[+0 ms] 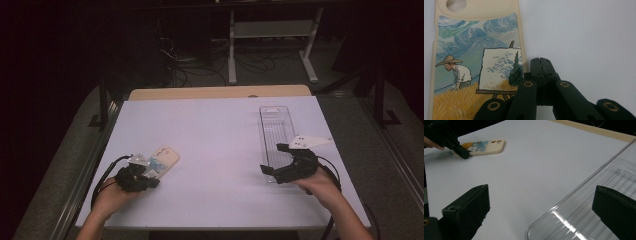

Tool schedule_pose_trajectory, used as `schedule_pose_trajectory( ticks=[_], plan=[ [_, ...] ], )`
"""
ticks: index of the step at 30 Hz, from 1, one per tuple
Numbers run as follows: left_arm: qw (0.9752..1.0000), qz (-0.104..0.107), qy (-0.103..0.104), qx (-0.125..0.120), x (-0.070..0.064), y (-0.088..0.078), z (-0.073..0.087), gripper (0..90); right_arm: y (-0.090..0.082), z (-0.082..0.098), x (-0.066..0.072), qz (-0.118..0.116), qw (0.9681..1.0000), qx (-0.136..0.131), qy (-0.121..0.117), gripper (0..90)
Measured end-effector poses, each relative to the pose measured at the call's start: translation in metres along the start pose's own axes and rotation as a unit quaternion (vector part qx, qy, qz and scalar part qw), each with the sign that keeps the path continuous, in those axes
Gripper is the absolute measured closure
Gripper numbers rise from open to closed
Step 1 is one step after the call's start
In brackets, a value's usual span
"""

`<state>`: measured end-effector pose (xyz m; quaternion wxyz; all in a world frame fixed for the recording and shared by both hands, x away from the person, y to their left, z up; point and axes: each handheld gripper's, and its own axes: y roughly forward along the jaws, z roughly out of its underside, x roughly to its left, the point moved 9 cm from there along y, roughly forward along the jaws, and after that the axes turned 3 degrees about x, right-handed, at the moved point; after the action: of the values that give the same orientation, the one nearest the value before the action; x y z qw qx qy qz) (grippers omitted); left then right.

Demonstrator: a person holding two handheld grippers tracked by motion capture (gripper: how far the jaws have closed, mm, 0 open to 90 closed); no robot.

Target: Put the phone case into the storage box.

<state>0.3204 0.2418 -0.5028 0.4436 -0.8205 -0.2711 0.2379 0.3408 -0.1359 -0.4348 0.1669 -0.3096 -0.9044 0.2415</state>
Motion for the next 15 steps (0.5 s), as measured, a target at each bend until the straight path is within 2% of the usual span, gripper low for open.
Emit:
schedule_pose_trajectory(
  ticks=[3, 4, 7, 8, 10, 15],
  plan=[
    [0.9999, 0.006, 0.004, -0.011, -0.003, -0.002, -0.003, 89.2, 0.000, 0.000, 0.000, -0.001, 1.0000, 0.000, 0.001, 0.9],
    [0.9996, 0.009, 0.012, -0.022, -0.006, -0.004, -0.007, 87.0, 0.000, 0.000, 0.000, -0.001, 1.0000, 0.000, 0.001, 0.9],
    [0.9992, 0.015, 0.020, -0.032, -0.010, -0.005, -0.011, 83.7, 0.000, 0.000, 0.000, -0.001, 1.0000, 0.002, -0.001, 0.9],
    [0.9986, 0.018, 0.033, -0.036, -0.012, -0.007, -0.014, 82.5, 0.000, 0.000, 0.000, -0.001, 1.0000, 0.003, 0.000, 0.9],
    [0.9983, 0.022, 0.035, -0.041, -0.014, -0.008, -0.016, 80.9, 0.001, 0.001, 0.001, -0.001, 1.0000, 0.003, 0.001, 0.9],
    [0.9954, 0.033, 0.042, -0.079, -0.022, -0.015, -0.028, 67.3, 0.001, 0.001, 0.001, -0.001, 1.0000, 0.005, 0.000, 0.9]
  ],
)
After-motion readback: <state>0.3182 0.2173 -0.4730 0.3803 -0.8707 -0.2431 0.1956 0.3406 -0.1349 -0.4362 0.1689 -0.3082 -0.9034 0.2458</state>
